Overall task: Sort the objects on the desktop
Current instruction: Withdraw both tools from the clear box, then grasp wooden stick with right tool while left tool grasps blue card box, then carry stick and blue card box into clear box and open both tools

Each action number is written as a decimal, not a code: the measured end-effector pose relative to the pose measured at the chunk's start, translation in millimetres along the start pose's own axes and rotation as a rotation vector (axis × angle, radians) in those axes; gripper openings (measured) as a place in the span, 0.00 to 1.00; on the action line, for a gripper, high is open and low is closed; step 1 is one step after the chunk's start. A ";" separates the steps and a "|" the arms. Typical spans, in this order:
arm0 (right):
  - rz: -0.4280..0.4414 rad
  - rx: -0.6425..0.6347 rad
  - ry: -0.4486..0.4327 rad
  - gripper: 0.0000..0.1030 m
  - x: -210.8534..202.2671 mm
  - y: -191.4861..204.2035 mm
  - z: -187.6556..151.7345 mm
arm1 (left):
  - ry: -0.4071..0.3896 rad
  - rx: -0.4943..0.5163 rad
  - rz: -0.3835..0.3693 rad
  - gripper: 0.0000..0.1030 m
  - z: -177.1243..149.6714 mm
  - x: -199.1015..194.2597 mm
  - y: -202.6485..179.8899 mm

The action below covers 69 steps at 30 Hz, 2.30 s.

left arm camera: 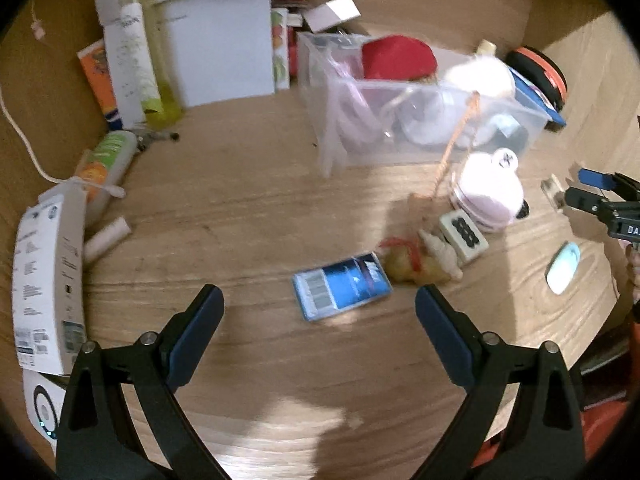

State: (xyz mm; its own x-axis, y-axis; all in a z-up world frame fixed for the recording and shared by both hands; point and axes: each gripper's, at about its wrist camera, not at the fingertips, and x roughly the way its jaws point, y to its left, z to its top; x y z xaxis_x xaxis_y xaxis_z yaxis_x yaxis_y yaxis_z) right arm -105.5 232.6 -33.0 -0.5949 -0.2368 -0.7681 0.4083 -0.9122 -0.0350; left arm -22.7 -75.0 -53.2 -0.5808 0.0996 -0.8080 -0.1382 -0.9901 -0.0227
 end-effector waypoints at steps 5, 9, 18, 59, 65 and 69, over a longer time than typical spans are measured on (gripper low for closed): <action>0.005 -0.009 0.020 0.84 10.4 3.0 -5.0 | 0.011 0.030 -0.006 0.95 -1.4 8.4 -9.9; 0.015 -0.021 0.006 0.83 9.8 4.2 -3.8 | -0.004 0.030 -0.011 0.92 -0.2 9.8 -12.0; 0.044 -0.066 -0.003 0.52 10.9 12.6 -2.9 | -0.047 0.050 -0.003 0.51 -0.7 3.5 -16.1; 0.172 0.001 -0.077 0.10 -10.3 1.3 20.5 | -0.291 0.033 -0.037 0.50 62.5 -33.7 -21.3; 0.163 0.020 -0.130 0.10 -23.7 -6.0 37.1 | -0.319 0.046 -0.056 0.50 86.5 -29.8 -26.1; 0.159 0.017 -0.150 0.10 -23.1 -8.7 51.3 | -0.319 0.048 -0.069 0.50 96.7 -22.2 -27.8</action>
State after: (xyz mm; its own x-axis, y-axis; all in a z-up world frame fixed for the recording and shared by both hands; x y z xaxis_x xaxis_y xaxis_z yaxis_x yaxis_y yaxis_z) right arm -130.8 228.8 17.9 -0.6211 -0.4240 -0.6591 0.4944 -0.8645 0.0902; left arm -83.6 -40.1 22.4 -0.7895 0.1995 -0.5804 -0.2193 -0.9750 -0.0368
